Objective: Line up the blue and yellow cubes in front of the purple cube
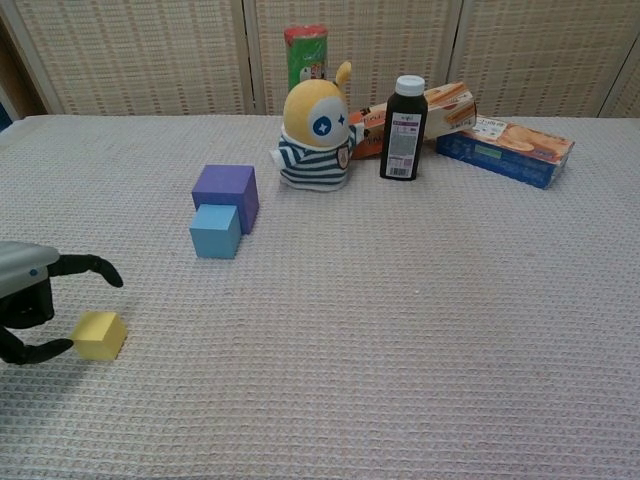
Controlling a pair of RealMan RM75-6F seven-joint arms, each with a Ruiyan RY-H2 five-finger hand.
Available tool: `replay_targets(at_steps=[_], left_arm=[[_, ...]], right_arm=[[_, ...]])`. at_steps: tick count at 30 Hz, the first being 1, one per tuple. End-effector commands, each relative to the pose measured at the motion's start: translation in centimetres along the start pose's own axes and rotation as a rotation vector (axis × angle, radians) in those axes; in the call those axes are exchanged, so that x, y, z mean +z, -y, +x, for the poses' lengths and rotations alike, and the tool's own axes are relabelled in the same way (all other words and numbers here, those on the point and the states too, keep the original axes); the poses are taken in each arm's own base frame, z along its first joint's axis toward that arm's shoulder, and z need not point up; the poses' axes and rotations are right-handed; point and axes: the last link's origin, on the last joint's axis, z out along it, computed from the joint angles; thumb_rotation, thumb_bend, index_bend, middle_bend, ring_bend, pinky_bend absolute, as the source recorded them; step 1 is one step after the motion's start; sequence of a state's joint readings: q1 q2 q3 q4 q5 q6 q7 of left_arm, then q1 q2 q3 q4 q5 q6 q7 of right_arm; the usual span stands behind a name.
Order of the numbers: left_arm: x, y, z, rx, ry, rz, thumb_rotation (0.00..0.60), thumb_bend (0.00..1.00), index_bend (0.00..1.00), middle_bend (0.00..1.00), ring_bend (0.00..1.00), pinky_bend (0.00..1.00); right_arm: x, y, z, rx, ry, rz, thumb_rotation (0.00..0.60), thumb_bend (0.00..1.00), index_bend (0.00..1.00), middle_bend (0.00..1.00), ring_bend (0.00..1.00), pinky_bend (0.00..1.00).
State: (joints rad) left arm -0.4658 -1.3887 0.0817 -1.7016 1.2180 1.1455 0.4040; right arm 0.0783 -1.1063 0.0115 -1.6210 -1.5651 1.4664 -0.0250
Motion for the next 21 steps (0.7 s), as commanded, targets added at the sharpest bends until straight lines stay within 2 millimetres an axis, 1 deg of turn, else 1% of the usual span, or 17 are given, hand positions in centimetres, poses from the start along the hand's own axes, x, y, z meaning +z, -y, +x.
replay_targets(at_steps=[1,9,11,15,21], left_arm=[[0.1,-0.3,-0.6,-0.002,-0.003,-0.003,0.600,0.36,0.25,1.00,1.00,1.00],[0.8,-0.5,-1.1,-0.013,-0.014,-0.002,0.600,0.36,0.28,1.00,1.00,1.00],[0.9,-0.4,-1.3,-0.008,-0.023,0.002,0.600,0.36,0.31,1.00,1.00,1.00],[1.1,-0.5,-1.6,-0.018,-0.031,0.001,0.600,0.35,0.39,1.00,1.00,1.00],[1.4,-0.5,-1.8,-0.010,-0.039,-0.003,0.600,0.36,0.46,1.00,1.00,1.00]], right_arm=[[0.0,-0.1,0.0,-0.004,-0.007,-0.005,0.600,0.07,0.00,0.00,0.00,0.00],[0.0,-0.1,0.1,-0.002,-0.004,-0.004,0.600,0.07,0.00,0.00,0.00,0.00],[0.0,-0.1,0.1,-0.002,-0.002,-0.004,0.600,0.07,0.00,0.00,0.00,0.00],[0.0,-0.2,0.1,-0.003,-0.005,-0.008,0.600,0.07,0.00,0.00,0.00,0.00],[0.1,-0.1,0.0,-0.004,-0.001,-0.010,0.600,0.07,0.00,0.00,0.00,0.00]])
